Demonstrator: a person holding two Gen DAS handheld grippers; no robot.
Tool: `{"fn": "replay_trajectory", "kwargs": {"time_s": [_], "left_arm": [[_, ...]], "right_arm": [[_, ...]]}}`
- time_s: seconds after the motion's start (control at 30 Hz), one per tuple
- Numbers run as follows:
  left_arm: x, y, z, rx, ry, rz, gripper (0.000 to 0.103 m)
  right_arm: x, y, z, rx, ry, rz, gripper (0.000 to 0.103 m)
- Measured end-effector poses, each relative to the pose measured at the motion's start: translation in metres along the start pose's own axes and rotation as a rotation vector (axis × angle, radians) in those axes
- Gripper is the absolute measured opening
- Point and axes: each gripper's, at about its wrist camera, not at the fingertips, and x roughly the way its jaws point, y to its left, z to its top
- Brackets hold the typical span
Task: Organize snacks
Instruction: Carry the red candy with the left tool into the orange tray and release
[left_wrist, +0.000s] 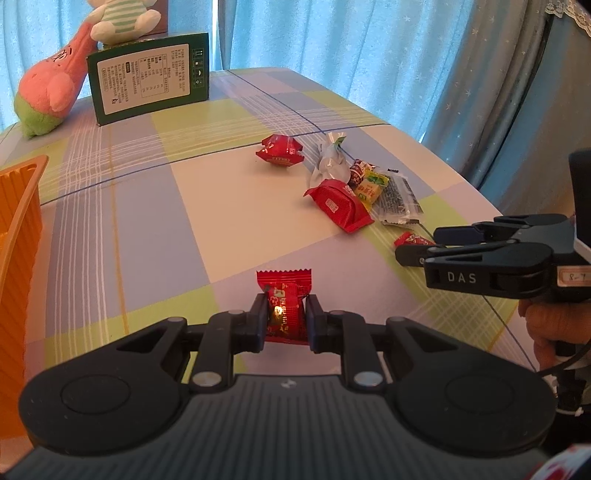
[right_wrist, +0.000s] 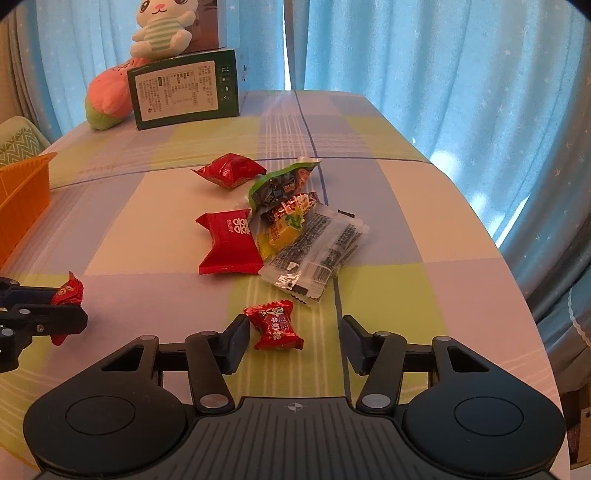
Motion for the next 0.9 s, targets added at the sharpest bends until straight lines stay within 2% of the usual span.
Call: {"fn": "replay_trajectory", "kwargs": {"time_s": [0.13, 0.57, 0.9], "left_arm": [[-0.003, 0.001, -0.002, -0.003, 0.004, 0.007, 0.019], [-0.024, 0.000, -0.001, -0.028, -0.014, 0.042, 0.019], [-0.081, 0.016, 0.010, -0.058, -0.086, 0.094, 0.019]], "right_arm": [[-0.001, 0.005, 0.001, -0.020, -0.001, 0.008, 0.021], [-0.029, 0.024, 0.003, -0.026, -0.049, 0.041, 0.018], [-0.073, 0.066, 0.022, -0.041, -0.111, 0.109, 0.018]]}}
